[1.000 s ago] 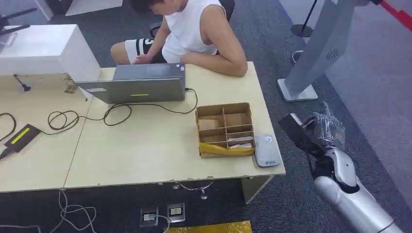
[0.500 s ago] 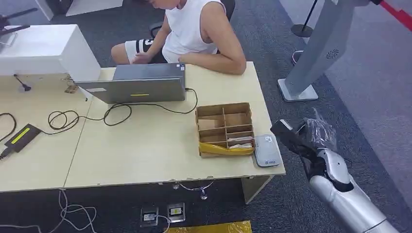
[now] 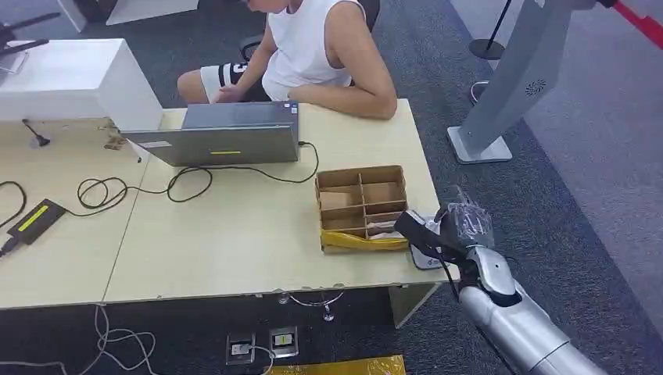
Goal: Pass the card to the sensor for recognition and then transmit it.
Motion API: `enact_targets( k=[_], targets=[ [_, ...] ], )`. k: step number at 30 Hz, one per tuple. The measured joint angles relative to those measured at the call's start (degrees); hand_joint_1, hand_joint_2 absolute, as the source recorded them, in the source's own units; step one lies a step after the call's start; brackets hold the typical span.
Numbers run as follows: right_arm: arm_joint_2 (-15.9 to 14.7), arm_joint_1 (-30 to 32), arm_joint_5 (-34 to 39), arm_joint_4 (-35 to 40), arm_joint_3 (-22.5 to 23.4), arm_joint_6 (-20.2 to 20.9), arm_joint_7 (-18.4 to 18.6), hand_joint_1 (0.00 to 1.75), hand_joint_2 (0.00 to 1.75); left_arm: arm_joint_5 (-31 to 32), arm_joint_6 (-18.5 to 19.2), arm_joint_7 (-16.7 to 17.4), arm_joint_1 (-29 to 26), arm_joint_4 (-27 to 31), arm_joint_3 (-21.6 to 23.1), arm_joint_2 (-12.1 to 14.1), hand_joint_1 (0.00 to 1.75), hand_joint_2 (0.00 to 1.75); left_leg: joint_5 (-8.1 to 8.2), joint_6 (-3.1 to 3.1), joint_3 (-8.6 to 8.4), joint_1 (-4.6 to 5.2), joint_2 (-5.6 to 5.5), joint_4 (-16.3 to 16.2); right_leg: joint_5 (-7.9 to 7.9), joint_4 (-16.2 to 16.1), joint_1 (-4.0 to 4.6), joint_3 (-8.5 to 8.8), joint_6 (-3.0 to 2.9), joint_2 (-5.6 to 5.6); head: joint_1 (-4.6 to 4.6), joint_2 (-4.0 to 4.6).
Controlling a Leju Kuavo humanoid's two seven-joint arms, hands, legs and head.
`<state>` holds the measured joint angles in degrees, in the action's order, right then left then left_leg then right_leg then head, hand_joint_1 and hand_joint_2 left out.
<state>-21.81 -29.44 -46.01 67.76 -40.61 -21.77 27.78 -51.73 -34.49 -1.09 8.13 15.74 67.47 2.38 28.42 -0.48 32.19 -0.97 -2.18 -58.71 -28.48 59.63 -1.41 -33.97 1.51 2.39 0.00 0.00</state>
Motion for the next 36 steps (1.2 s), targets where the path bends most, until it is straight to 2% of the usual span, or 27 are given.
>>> enact_targets(
  k=[15, 36],
  targets=[
    [1.27, -1.06, 1.83, -3.63, -2.58, -0.24, -0.52, 1.75, 1.75, -0.22, -0.09, 0.09, -0.07, 0.00, 0.00, 0.02, 0.00, 1.75, 0.00, 0.00, -0.04, 0.00, 0.02, 0.00, 0.00, 0.00, 0.00, 0.00, 0.00, 0.01, 0.02, 0.00],
    [1.73, -1.17, 3.41, -5.42, -2.86, -1.53, -0.77, 1.75, 1.75, 0.00, -0.04, 0.48, -0.08, 0.44, 0.00, 0.20, 0.00, 1.75, 0.00, 0.00, -0.10, 0.00, 0.04, 0.00, 0.00, -0.01, 0.00, 0.03, 0.00, 0.02, 0.00, 0.00]
  ],
)
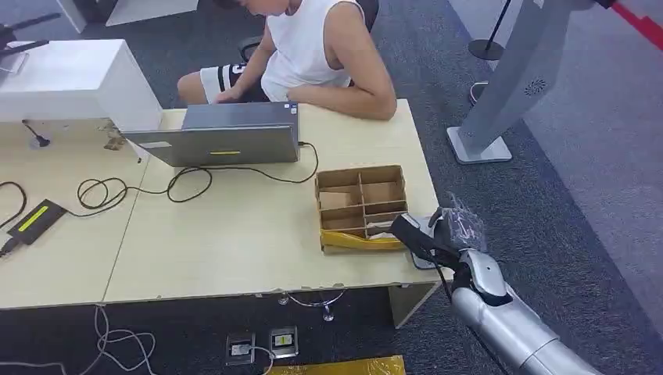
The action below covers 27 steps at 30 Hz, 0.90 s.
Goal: Pass the card to the sensor for recognition and then transmit it.
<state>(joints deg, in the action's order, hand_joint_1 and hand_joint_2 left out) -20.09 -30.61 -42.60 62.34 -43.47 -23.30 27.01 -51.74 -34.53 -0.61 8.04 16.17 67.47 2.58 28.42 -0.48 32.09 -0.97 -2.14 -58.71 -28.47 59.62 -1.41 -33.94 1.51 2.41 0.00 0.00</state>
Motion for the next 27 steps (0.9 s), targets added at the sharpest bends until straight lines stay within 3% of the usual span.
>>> enact_targets(
  k=[27],
  targets=[
    [-0.24, -0.08, -1.88, -0.05, 0.52, -2.91, 1.31, 1.75, 1.75, 0.28, 0.00, 0.06, -0.06, 0.44, 0.00, 0.04, 0.00, 1.75, 0.00, 0.00, 0.01, 0.01, 0.00, -0.01, 0.00, 0.00, -0.01, 0.00, 0.00, -0.01, -0.02, 0.00]
  ],
)
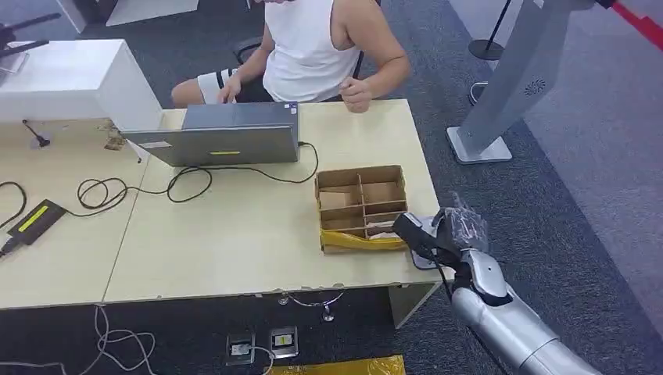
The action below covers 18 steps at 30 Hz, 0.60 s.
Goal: Pass the card to the sensor for recognition and then transmit it.
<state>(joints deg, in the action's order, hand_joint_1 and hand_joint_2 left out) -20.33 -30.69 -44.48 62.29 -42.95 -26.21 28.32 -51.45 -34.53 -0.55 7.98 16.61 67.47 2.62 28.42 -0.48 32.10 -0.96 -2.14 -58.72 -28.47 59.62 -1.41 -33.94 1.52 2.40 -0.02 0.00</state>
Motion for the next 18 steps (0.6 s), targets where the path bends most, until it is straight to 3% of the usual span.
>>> enact_targets(
  k=[3, 11, 18],
  targets=[
    [-1.09, -0.95, -2.99, 2.29, 0.79, -0.18, 1.31, 1.75, 1.75, 0.11, -0.07, -0.02, 0.00, 0.04, 0.00, 0.00, 0.00, 1.75, 0.00, 0.00, 0.02, 0.01, 0.02, 0.00, 0.01, 0.00, -0.01, -0.02, 0.00, 0.03, 0.00, 0.00],
    [-3.87, -8.37, -9.06, 11.83, 3.10, 3.89, 3.13, 1.75, 1.75, 0.37, -0.13, -0.02, 0.04, 0.04, 0.00, -0.02, 0.00, 1.75, -0.01, 0.01, 0.01, 0.01, 0.04, -0.01, 0.01, 0.00, -0.01, -0.02, 0.00, 0.03, 0.02, 0.00],
    [-4.18, -17.64, -11.54, 16.18, 2.29, 11.96, 3.50, 1.75, 1.75, 1.95, 0.57, 0.18, 0.86, 0.04, 0.31, -0.13, 0.00, 1.75, -0.03, 0.02, 0.03, 0.00, 0.00, -0.01, 0.01, 0.01, -0.01, -0.02, 0.00, 0.01, 0.02, 0.00]
  ],
)
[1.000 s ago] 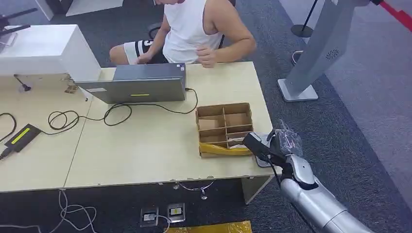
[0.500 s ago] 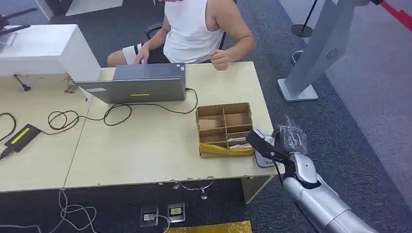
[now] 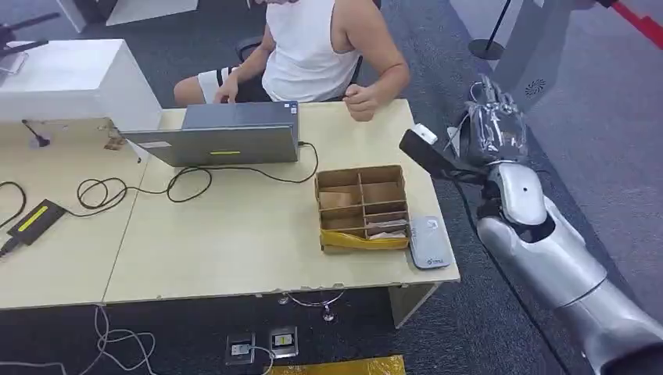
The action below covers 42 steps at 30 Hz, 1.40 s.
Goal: Pass the card to the sensor for recognition and then transmit it.
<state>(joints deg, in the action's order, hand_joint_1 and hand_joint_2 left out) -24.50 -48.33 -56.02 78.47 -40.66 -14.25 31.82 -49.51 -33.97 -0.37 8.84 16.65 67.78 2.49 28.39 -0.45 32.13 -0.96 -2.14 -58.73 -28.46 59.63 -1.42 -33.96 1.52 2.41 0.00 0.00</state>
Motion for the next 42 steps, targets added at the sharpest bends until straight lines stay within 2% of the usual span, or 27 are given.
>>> enact_targets(
  k=[9, 15, 24, 32, 42],
  targets=[
    [3.04, -6.81, 1.84, -1.93, -3.98, 2.14, -0.94, 1.75, 1.75, 1.55, 0.57, 1.14, 1.01, 0.00, 0.48, -0.11, 0.00, 1.75, -0.02, 0.02, 0.09, 0.00, -0.03, 0.01, 0.00, 0.02, 0.00, -0.01, 0.00, -0.02, 0.00, 0.00],
    [7.23, -10.91, 3.67, -9.07, -8.39, 2.58, -1.68, 1.75, 1.75, 2.32, 0.96, 1.81, 1.41, 0.00, 0.52, -0.07, 0.00, 1.75, -0.03, 0.01, 0.08, -0.01, -0.05, 0.01, 0.00, 0.03, 0.01, -0.02, 0.00, -0.03, 0.00, 0.00],
    [10.45, -15.46, 6.82, -20.42, -12.46, 1.57, -0.90, 1.75, 1.75, 5.18, 1.92, 3.43, 1.74, 0.00, 1.07, 0.00, 0.00, 1.75, -0.03, 0.01, 0.09, 0.00, -0.06, 0.01, 0.00, 0.01, 0.00, -0.02, 0.00, -0.03, 0.00, 0.00],
    [11.67, -17.16, 7.10, -28.20, -14.49, -0.09, -0.48, 1.75, 1.75, 5.90, 2.19, 4.48, 1.66, 0.00, 1.51, -0.02, 0.00, 1.75, -0.03, 0.01, 0.08, -0.01, -0.06, 0.00, 0.00, 0.01, 0.00, -0.03, 0.00, -0.04, 0.00, 0.00],
    [11.71, -17.15, 7.76, -31.50, -16.44, -0.68, -0.74, 1.75, 1.75, 6.93, 2.25, 4.66, 1.46, 0.00, 1.94, -0.11, 0.00, 1.75, -0.03, 0.01, 0.06, -0.01, -0.04, 0.00, 0.00, 0.00, 0.00, -0.04, 0.00, -0.02, 0.00, 0.00]
  ],
)
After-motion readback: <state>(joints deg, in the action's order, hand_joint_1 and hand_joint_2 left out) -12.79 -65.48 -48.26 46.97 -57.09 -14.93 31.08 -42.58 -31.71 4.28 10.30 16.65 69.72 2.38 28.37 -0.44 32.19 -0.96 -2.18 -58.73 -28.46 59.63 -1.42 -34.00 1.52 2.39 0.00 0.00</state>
